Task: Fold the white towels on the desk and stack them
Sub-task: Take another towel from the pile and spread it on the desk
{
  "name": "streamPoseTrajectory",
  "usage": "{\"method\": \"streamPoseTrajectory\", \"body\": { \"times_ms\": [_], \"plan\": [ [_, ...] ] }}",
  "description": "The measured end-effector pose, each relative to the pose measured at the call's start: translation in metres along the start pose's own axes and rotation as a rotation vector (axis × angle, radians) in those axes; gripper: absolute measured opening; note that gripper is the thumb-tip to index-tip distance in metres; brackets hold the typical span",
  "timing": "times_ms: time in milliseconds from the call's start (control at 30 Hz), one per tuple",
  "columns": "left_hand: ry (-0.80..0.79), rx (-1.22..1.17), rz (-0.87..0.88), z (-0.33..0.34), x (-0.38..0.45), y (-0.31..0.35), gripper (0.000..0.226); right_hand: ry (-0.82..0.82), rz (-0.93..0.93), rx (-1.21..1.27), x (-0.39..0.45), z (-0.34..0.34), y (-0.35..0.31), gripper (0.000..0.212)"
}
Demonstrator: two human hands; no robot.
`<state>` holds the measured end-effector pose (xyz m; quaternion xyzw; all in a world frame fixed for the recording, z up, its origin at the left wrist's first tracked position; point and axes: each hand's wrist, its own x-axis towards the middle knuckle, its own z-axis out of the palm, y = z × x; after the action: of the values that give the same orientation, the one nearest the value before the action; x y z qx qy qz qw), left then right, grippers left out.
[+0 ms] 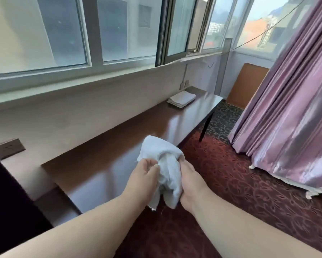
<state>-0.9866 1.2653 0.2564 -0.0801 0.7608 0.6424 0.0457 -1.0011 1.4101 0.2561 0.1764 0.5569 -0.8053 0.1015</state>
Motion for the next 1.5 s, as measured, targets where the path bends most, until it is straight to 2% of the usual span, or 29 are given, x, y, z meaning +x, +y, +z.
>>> {"method": "streamPoseTrajectory", "body": {
  "times_ms": [67, 300, 400, 467, 600, 733, 833, 900, 1000, 1100, 1267, 1333, 1400, 1500],
  "plan": [
    [0.07, -0.011, 0.007, 0.007, 0.041, 0.0, 0.01, -0.058, 0.029, -0.041, 0.041, 0.002, -0.01, 0.032],
    [0.193, 0.087, -0.022, 0.016, 0.217, -0.002, 0.009, -0.095, 0.046, -0.268, 0.213, 0.007, -0.052, 0.021],
    [0.171, 0.104, -0.05, 0.029, 0.279, 0.005, 0.023, -0.108, 0.054, -0.347, 0.278, 0.013, -0.078, 0.021],
    [0.167, 0.104, -0.055, 0.037, 0.314, 0.012, 0.029, -0.112, 0.06, -0.379, 0.316, 0.016, -0.092, 0.028],
    [0.165, 0.143, -0.05, 0.044, 0.377, 0.024, 0.038, -0.089, 0.056, -0.341, 0.384, 0.022, -0.106, 0.034],
    [0.131, 0.23, -0.095, 0.051, 0.429, 0.014, 0.053, -0.063, 0.078, -0.339, 0.447, 0.019, -0.106, 0.03],
    [0.103, 0.257, -0.125, 0.065, 0.466, 0.009, 0.051, -0.072, 0.043, -0.398, 0.489, 0.016, -0.109, 0.025],
    [0.111, 0.229, -0.124, 0.077, 0.492, 0.013, 0.047, -0.068, -0.039, -0.468, 0.518, 0.017, -0.117, 0.034],
    [0.22, 0.17, -0.129, 0.097, 0.534, 0.027, 0.038, -0.109, -0.184, -0.592, 0.564, 0.018, -0.141, 0.038],
    [0.438, 0.099, -0.205, 0.11, 0.575, 0.04, 0.028, -0.221, -0.25, -0.729, 0.617, 0.011, -0.175, 0.032],
    [0.684, 0.049, -0.279, 0.116, 0.616, 0.039, 0.03, -0.377, -0.071, -0.998, 0.701, -0.015, -0.192, 0.034],
    [0.734, 0.069, -0.295, 0.116, 0.623, 0.031, 0.032, -0.349, 0.005, -0.978, 0.727, -0.026, -0.184, 0.026],
    [0.743, 0.09, -0.324, 0.114, 0.623, 0.025, 0.037, -0.247, 0.051, -0.864, 0.748, -0.033, -0.173, 0.016],
    [0.556, 0.214, -0.379, 0.11, 0.613, 0.02, 0.063, -0.073, 0.046, -0.73, 0.762, -0.035, -0.164, 0.021]
  ]
}}
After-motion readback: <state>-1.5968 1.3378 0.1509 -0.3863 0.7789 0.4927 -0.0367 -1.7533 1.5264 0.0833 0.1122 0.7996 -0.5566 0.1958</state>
